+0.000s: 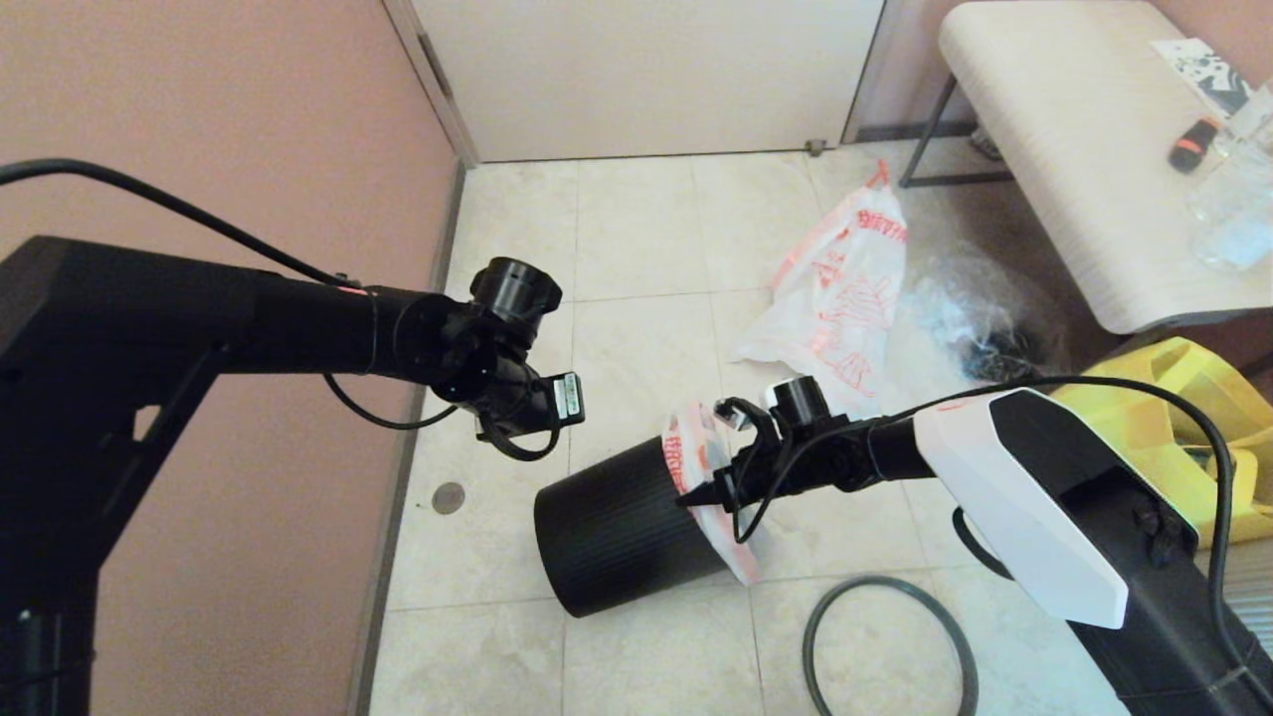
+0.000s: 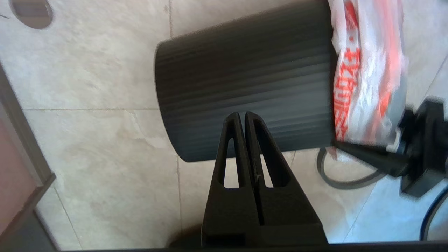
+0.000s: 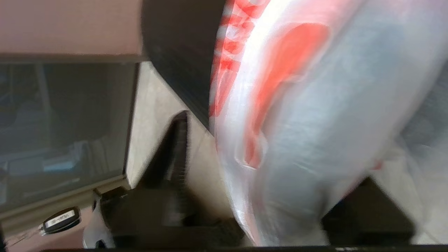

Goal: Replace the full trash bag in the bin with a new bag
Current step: Put the new garbage bag on the trash can

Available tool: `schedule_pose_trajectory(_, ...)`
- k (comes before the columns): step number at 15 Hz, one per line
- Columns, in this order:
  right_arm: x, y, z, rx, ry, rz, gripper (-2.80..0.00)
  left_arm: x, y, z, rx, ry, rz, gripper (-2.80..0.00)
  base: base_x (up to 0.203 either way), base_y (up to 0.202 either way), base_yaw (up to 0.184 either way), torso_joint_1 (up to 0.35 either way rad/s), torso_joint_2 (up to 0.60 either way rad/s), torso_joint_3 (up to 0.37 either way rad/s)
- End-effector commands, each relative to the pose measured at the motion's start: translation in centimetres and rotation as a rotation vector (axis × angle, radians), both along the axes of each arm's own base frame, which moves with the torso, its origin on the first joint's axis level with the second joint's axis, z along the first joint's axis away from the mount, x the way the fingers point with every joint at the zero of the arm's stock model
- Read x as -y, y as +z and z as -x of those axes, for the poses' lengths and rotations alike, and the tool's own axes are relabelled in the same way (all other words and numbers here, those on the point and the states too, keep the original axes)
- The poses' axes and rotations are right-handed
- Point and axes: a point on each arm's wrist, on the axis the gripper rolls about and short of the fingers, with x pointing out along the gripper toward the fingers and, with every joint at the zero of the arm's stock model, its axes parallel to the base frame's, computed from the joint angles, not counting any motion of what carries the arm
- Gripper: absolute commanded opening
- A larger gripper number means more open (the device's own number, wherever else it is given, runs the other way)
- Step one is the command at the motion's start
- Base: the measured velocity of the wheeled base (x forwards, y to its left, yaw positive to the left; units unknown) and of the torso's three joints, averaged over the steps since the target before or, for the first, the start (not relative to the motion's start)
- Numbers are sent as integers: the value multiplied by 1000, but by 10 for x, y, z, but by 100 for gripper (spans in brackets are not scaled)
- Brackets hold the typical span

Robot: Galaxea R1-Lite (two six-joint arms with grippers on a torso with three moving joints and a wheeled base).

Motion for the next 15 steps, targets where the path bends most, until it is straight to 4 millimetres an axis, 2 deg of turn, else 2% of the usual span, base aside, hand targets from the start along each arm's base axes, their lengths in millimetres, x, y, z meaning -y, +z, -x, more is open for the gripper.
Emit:
schedule_pose_trajectory(1,-5,15,5,7,16,-8,-280,-3,4,-1,11,11,2,-280,0,0,0,0,0,0)
schedule_pose_trajectory(3,-10,36,16,-5,33,-2,-280,-10,10,-2,22,26,2,-280,0,0,0,0,0,0)
schedule_pose_trajectory(7,-19,90,48,-42,76,14,-280,-38,53,13,31,79,11,-280,0,0,0,0,0,0)
schedule_pose_trajectory(10,-23,132,75,-22,66,58,-280,-51,81,29,77,100,27,-280,0,0,0,0,0,0)
schedule_pose_trajectory(12,-35,134,88,26,-14,188,-280,-56,92,37,80,106,26,-280,0,0,0,0,0,0)
schedule_pose_trajectory(15,-58,123,105,122,-118,406,-280,-63,98,40,65,117,27,-280,0,0,0,0,0,0)
